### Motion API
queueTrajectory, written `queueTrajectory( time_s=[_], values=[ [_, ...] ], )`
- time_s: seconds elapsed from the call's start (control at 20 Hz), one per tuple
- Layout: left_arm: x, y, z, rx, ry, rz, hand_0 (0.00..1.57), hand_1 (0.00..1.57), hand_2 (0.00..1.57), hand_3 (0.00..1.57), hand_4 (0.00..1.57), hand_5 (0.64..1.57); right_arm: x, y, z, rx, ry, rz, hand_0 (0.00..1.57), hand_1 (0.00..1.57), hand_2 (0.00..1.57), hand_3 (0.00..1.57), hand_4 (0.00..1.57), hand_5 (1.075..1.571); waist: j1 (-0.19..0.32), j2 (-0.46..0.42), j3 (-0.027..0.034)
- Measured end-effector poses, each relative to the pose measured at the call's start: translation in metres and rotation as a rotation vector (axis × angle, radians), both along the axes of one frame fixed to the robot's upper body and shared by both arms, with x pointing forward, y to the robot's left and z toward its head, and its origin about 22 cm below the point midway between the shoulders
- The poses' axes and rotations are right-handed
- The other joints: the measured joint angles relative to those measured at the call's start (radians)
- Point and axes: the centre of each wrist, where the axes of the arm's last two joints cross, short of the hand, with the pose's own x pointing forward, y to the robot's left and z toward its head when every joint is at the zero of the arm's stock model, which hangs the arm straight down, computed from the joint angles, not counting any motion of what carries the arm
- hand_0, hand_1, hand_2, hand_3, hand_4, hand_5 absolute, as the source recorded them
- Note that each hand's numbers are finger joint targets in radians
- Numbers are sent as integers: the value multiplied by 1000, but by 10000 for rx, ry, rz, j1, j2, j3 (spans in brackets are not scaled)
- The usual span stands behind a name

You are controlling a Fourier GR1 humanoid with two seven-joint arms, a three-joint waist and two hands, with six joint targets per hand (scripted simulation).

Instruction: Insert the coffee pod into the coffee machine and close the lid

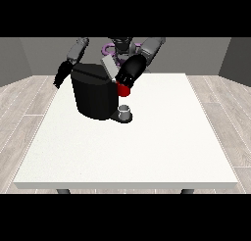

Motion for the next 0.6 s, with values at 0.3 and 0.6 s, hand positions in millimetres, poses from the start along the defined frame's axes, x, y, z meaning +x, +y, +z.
queueTrajectory(
  time_s=[0.3,0.6],
  values=[
    [1,5,1,-197,-197,-57,1150,1150,1145,953,0,1571,1,12,7,26,-87,12,0,0,0,0,42,1571,-67,161,2],
    [0,13,6,-493,-538,-121,1212,1212,1186,971,0,1571,1,7,10,21,-120,142,0,0,0,0,99,1571,-228,258,-16]
  ],
)
